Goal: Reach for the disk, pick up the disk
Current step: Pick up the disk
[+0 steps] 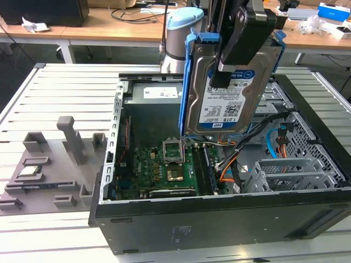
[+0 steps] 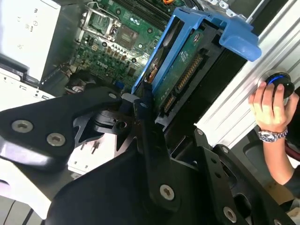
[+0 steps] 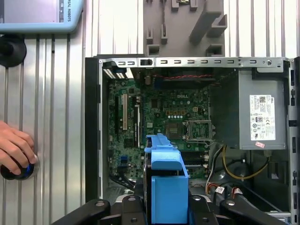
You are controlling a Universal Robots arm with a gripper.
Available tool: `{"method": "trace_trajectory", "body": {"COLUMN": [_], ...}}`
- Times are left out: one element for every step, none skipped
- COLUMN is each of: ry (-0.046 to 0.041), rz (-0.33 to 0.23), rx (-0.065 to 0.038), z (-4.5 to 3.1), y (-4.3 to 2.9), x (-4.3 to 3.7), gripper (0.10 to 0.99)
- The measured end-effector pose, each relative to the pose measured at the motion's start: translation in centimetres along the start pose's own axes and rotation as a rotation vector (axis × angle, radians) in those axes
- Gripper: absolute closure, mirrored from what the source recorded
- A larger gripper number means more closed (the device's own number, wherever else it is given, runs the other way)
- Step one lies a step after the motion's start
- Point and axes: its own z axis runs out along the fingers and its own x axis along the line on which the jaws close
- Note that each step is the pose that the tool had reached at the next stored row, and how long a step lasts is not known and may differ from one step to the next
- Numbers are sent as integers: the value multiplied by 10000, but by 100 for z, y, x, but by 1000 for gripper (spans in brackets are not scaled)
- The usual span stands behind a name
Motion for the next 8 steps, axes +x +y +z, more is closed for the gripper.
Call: {"method": "trace_trajectory", "body": {"ry": [-1, -1, 0, -2, -2, -1, 0, -1], "rz": [0, -1, -1, -1, -1, -1, 0, 0], "rx": [1, 1, 0, 1, 1, 0, 1, 1], "z": [1, 2, 2, 4, 4, 5, 5, 6], "y": [0, 0, 0, 1, 1, 1, 1, 2], "x": [19, 67, 100, 138, 157, 200, 219, 237], "gripper": [725, 725, 725, 725, 725, 725, 725, 725]}}
